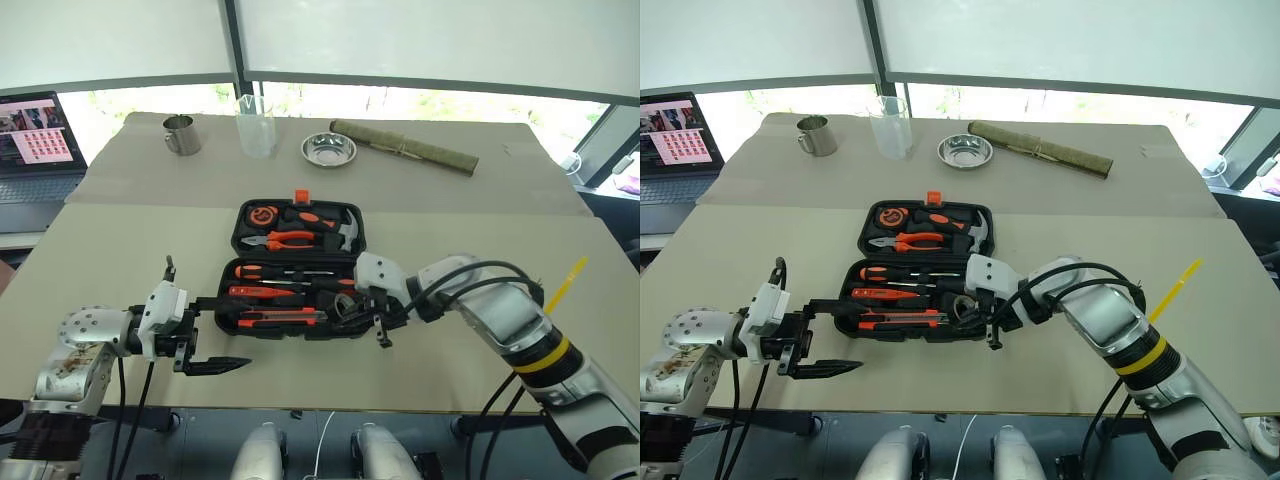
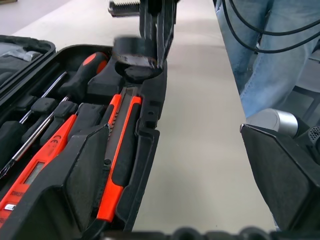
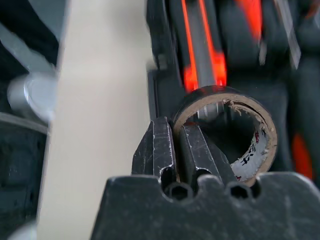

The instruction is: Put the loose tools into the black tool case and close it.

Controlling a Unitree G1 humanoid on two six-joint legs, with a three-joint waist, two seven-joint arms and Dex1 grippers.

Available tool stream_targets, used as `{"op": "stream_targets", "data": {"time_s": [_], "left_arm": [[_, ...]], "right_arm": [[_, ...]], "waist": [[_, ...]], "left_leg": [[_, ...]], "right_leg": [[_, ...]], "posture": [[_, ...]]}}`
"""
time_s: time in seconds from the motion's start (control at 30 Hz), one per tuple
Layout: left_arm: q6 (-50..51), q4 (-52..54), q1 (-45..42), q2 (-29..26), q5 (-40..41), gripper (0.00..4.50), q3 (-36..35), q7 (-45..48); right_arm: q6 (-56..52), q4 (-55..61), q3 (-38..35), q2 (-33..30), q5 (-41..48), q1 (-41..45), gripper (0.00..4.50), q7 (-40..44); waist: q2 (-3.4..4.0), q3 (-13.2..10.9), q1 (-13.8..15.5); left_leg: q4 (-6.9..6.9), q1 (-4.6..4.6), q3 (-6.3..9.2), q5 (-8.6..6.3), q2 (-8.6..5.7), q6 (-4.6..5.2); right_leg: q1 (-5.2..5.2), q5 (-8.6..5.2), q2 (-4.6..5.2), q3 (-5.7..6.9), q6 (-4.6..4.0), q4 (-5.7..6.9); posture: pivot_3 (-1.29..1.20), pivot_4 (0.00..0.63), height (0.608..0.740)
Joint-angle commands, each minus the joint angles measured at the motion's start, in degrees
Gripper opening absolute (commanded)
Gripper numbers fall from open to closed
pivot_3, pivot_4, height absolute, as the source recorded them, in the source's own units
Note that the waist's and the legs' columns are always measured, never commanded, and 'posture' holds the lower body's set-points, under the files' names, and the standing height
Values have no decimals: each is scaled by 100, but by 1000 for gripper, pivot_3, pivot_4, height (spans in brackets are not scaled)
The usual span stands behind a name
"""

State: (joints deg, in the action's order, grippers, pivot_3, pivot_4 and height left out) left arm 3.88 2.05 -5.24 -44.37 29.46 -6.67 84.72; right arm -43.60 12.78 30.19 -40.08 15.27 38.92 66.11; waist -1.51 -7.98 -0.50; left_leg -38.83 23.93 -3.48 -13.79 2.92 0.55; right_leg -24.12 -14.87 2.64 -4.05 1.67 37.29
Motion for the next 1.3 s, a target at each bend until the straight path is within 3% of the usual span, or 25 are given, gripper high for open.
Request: {"op": "stream_targets", "data": {"time_s": [0.03,0.2,0.4,0.6,0.7,0.8,0.83,0.9,0.93,1.07,1.27,1.3], "left_arm": [[-90,212,61,-69,87,4500,-178,-65],[-99,239,80,-52,82,4500,-190,-136],[2,300,114,-26,158,4500,-271,-299],[265,316,151,-40,178,4500,-410,-718],[549,359,136,16,237,4500,-556,-1128],[922,161,81,30,225,4500,-807,-1718],[1032,22,26,64,155,4243,-905,-2037],[1065,-191,-40,112,-59,3932,-1002,-2511],[1035,-329,-120,162,-194,3606,-1048,-2802],[1289,-793,-677,424,-599,2304,-1135,-4112],[1289,-1633,-1390,692,-1257,164,-501,-4567],[1291,-1726,-1505,745,-1303,78,-389,-4516]], "right_arm": [[-210,62,136,-188,-166,147,51,188],[-389,-24,295,-230,-278,240,51,304],[-306,-61,195,-102,-222,477,2054,449],[-489,214,-441,-308,655,747,4040,1253],[-177,153,-919,-476,1006,588,4040,1539],[426,-302,-1721,-403,1135,138,4040,1266],[660,-515,-1956,-338,1114,-16,4067,1119],[1148,-930,-2244,-211,866,-283,3540,663],[1539,-1135,-2327,-154,665,-437,3404,455],[2975,-2077,-2470,329,-194,-710,2021,-758],[4132,-3383,-2164,1067,-1017,-417,12,-1656],[4247,-3583,-2096,1139,-1143,-357,3,-1718]], "waist": [[0,0,-13],[0,0,-3],[0,0,-3],[0,-1,-20],[-1,-1,-12],[-4,-1,-14],[-5,0,-15],[-6,0,-18],[-6,0,-18],[-9,-1,-19],[-10,-2,-49],[-10,-2,-49]], "left_leg": [[0,0,1,0,1,0],[-1,0,2,0,0,0],[0,0,1,0,0,0],[4,2,3,-1,2,2],[0,3,6,-1,1,2],[0,2,10,-1,2,2],[0,2,11,-1,2,2],[1,1,10,-1,1,2],[0,1,10,-1,0,2],[-3,1,7,0,-3,0],[-2,-7,2,4,-7,-6],[-1,-8,0,5,-7,-9]], "right_leg": [[0,0,-1,0,0,1],[2,0,0,2,0,0],[1,0,0,2,0,-2],[-4,0,-2,2,-1,1],[-2,1,0,4,-1,3],[0,1,0,7,0,2],[2,1,-1,9,0,1],[2,1,-1,7,0,2],[3,1,-1,7,0,3],[-4,2,0,3,0,18],[-7,2,-1,-4,-1,36],[-7,3,-1,-5,-2,38]], "posture": [[0,150,740],[0,150,740],[0,150,740],[0,150,740],[0,150,740],[0,150,740],[0,150,740],[0,150,740],[0,150,740],[0,150,740],[0,150,740],[0,150,740]]}}
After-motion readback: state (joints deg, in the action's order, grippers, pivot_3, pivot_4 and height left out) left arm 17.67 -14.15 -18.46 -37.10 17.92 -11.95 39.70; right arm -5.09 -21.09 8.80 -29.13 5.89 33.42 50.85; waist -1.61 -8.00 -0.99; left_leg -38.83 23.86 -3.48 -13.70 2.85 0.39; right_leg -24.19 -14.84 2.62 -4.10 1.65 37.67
